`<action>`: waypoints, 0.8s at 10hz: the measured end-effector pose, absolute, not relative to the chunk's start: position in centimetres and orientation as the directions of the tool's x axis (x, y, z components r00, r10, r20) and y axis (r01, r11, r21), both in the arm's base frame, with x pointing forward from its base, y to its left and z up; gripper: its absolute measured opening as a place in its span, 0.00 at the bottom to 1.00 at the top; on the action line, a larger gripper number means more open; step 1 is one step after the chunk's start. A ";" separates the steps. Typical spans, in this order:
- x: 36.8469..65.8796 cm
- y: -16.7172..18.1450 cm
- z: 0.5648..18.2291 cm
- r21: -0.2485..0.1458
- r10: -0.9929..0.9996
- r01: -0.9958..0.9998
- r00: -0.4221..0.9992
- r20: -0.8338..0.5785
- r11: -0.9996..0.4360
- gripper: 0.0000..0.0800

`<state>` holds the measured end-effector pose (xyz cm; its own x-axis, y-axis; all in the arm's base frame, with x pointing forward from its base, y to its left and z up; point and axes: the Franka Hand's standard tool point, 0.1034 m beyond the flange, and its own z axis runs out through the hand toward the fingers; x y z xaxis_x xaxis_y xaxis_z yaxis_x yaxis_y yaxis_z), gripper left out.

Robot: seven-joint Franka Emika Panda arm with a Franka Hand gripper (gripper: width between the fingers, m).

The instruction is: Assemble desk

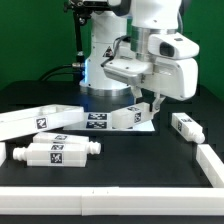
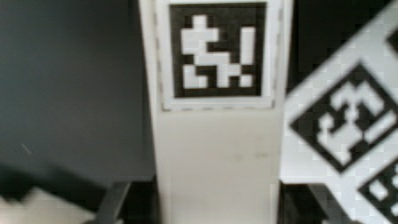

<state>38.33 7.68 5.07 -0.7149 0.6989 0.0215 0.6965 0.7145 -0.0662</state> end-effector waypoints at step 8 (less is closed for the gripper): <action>35.2 8.0 2.5 -0.091 0.480 0.472 -0.871 0.109 0.877 0.36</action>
Offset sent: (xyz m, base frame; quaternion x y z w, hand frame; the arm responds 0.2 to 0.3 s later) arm 0.0000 0.0000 0.0000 0.0000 0.0000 -0.1938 0.9810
